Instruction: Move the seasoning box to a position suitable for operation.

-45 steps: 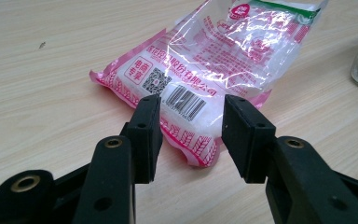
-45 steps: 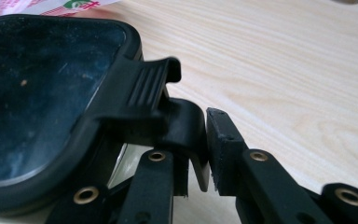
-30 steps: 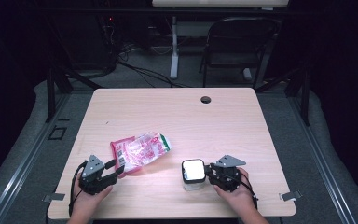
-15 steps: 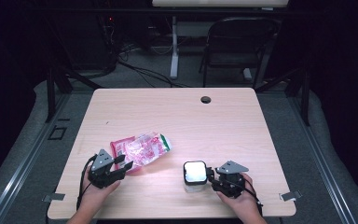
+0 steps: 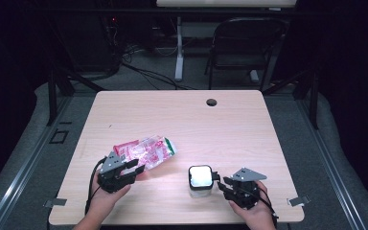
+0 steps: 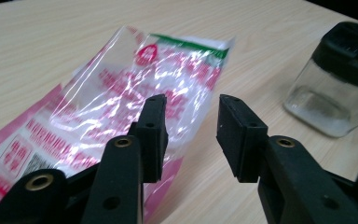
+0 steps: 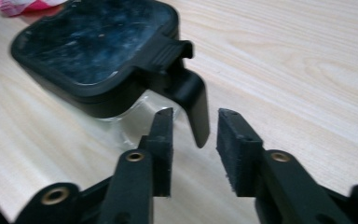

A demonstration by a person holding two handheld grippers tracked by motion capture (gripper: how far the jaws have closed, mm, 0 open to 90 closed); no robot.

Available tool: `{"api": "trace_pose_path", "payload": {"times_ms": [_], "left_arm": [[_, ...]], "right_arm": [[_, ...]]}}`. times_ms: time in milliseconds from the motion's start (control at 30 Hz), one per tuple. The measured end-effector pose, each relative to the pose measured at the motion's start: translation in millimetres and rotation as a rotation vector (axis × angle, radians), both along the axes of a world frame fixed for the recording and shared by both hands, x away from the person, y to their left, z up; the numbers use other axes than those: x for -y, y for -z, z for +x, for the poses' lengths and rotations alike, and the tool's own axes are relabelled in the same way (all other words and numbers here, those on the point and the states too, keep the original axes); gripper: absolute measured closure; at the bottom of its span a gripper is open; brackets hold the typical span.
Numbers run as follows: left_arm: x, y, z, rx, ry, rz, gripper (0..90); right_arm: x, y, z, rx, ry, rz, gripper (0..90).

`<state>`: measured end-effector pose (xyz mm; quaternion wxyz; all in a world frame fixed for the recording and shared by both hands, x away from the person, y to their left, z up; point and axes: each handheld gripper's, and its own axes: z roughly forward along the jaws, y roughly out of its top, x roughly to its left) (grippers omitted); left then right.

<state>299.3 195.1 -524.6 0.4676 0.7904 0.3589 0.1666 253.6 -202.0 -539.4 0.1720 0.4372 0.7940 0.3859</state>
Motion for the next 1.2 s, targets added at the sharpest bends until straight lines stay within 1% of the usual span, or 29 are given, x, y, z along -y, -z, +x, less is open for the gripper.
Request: {"api": "trace_pose_path", "payload": {"times_ms": [33, 67, 100, 200, 267, 300, 367, 400, 433, 467, 500, 533, 600, 633, 733, 800, 833, 867, 900, 933, 967, 1000, 1033, 1100, 1133, 1200], "left_arm": [[3.9, -2.1, 0.7, 0.007, 0.002, 0.007, 63.5], [3.9, -2.1, 0.7, 0.007, 0.002, 0.007, 64.7], [12.3, -7.2, 1.6, 0.005, 0.007, 0.023, 66.5], [26.5, -14.7, 4.6, 0.004, 0.021, 0.048, 70.5], [36.4, -20.2, 8.6, -0.003, 0.024, 0.051, 73.4], [41.2, -23.0, 10.8, -0.010, 0.027, 0.051, 75.3], [51.3, -28.1, 15.6, -0.024, 0.039, 0.053, 77.6], [56.6, -29.8, 17.4, -0.023, 0.045, 0.050, 78.5], [56.6, -29.8, 17.4, -0.023, 0.045, 0.050, 79.8], [61.1, -31.3, 19.0, -0.022, 0.054, 0.054, 79.8], [65.7, -32.2, 20.0, -0.021, 0.058, 0.058, 82.4], [73.3, -31.9, 22.1, -0.033, 0.089, 0.050, 83.6], [79.8, -29.8, 22.5, -0.041, 0.112, 0.053, 86.8], [82.9, -28.2, 21.7, -0.046, 0.122, 0.046, 88.5], [87.3, -23.4, 18.6, -0.044, 0.149, 0.033, 89.9], [88.4, -21.8, 17.3, -0.054, 0.186, 0.048, 90.0], [87.9, -21.1, 16.6, -0.054, 0.205, 0.036, 90.0], [87.6, -20.5, 15.9, -0.067, 0.211, 0.026, 90.0], [87.9, -19.2, 15.6, -0.071, 0.222, 0.021, 90.0], [89.1, -17.5, 14.8, -0.078, 0.234, 0.023, 90.0], [89.1, -17.5, 14.8, -0.078, 0.234, 0.023, 90.0], [90.7, -15.3, 14.0, -0.084, 0.246, 0.030, 90.0], [94.4, -10.4, 12.1, -0.094, 0.263, 0.040, 89.9], [97.9, -7.3, 10.3, -0.097, 0.265, 0.057, 89.3], [97.9, -7.3, 10.3, -0.097, 0.265, 0.057, 89.2], [100.0, -5.7, 8.2, -0.096, 0.267, 0.032, 88.5]], "right_arm": [[-0.4, -2.3, -1.2, 0.001, -0.003, -0.004, 70.4], [-0.4, -2.3, -1.2, 0.001, -0.003, -0.004, 70.4], [-2.8, -8.2, -3.6, 0.007, -0.006, 0.001, 72.8], [-7.2, -18.4, -4.1, 0.007, -0.007, -0.014, 74.3], [-8.3, -26.3, -2.5, -0.004, -0.003, -0.016, 74.9], [-8.4, -30.3, -1.6, 0.003, 0.005, -0.017, 74.8], [-7.8, -37.2, 1.9, 0.000, 0.021, 0.000, 74.7], [-6.9, -40.5, 4.0, -0.002, 0.026, 0.008, 74.6], [-6.9, -40.5, 4.0, -0.002, 0.026, 0.008, 74.6], [-6.8, -43.1, 6.3, -0.001, 0.033, 0.024, 74.6], [-6.8, -47.6, 10.7, -0.001, 0.045, 0.041, 74.6], [-7.0, -49.2, 13.0, -0.002, 0.052, 0.050, 74.7], [-6.5, -51.0, 16.5, -0.005, 0.070, 0.079, 75.6], [-5.4, -51.7, 17.3, -0.008, 0.076, 0.089, 75.7], [-3.0, -48.5, 15.5, -0.007, 0.100, 0.140, 77.0], [-3.5, -45.0, 14.1, -0.031, 0.097, 0.158, 77.1], [-4.0, -43.9, 13.6, -0.035, 0.092, 0.144, 77.1], [-5.4, -42.6, 13.0, -0.033, 0.097, 0.143, 77.1], [-6.5, -42.0, 13.2, -0.043, 0.089, 0.138, 77.4], [-8.0, -41.1, 13.5, -0.043, 0.089, 0.133, 77.6], [-8.0, -41.1, 13.5, -0.043, 0.089, 0.133, 77.6], [-10.3, -40.4, 14.0, -0.051, 0.086, 0.135, 79.0], [-11.1, -40.6, 14.1, -0.055, 0.088, 0.127, 79.5], [-12.9, -40.7, 13.8, -0.053, 0.091, 0.127, 80.7], [-13.4, -41.0, 13.7, -0.055, 0.091, 0.120, 81.5], [-14.6, -40.8, 13.6, -0.058, 0.101, 0.117, 82.5]]}}
